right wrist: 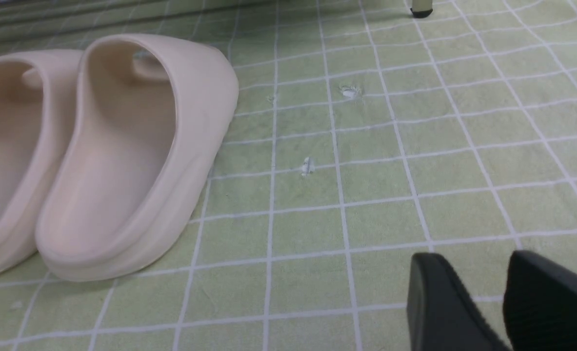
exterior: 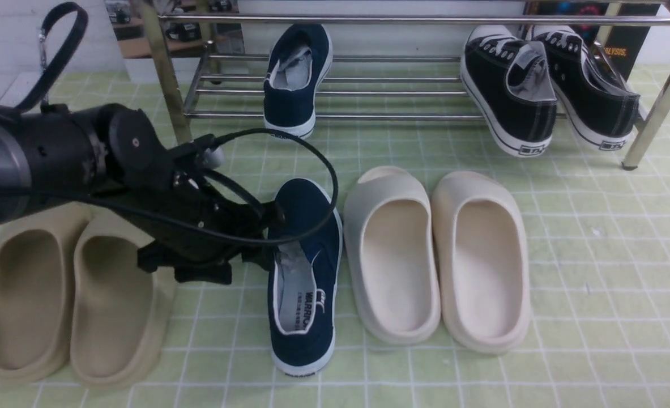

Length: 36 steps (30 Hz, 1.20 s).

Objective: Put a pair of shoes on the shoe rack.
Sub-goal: Use the left arm to grab the shoe closest to it

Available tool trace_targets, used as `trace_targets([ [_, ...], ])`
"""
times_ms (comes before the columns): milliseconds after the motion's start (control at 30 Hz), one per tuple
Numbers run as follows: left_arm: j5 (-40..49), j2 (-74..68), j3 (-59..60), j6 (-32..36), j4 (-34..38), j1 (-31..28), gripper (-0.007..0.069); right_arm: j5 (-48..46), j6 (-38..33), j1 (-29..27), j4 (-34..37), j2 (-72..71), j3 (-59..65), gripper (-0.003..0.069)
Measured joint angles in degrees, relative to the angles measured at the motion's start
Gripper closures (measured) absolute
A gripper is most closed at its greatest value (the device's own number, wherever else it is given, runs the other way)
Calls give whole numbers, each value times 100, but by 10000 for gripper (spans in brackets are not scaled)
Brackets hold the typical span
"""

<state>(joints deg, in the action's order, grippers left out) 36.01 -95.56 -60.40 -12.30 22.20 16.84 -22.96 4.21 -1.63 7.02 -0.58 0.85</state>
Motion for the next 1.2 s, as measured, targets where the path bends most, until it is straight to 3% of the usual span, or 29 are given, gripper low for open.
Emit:
trace_targets([
  [200, -94, -351, 0, 758, 796, 0, 240, 0, 0, 0, 0, 0, 0, 420],
  [533, -67, -591, 0, 1060, 966, 69, 370, 0, 0, 0, -2, 0, 0, 420],
  [767, -263, -595, 0, 927, 457, 427, 512, 0, 0, 0, -2, 0, 0, 420],
  [833, -303, -595, 0, 677, 146, 469, 613, 0, 0, 0, -2, 0, 0, 420],
  [867, -309, -595, 0, 604, 67, 469, 628, 0, 0, 0, -2, 0, 0, 420],
  [1033, -194, -568, -66, 219, -352, 516, 627, 0, 0, 0, -2, 0, 0, 420],
  [1200, 693, -399, -439, 172, -626, 516, 627, 0, 0, 0, -2, 0, 0, 420],
])
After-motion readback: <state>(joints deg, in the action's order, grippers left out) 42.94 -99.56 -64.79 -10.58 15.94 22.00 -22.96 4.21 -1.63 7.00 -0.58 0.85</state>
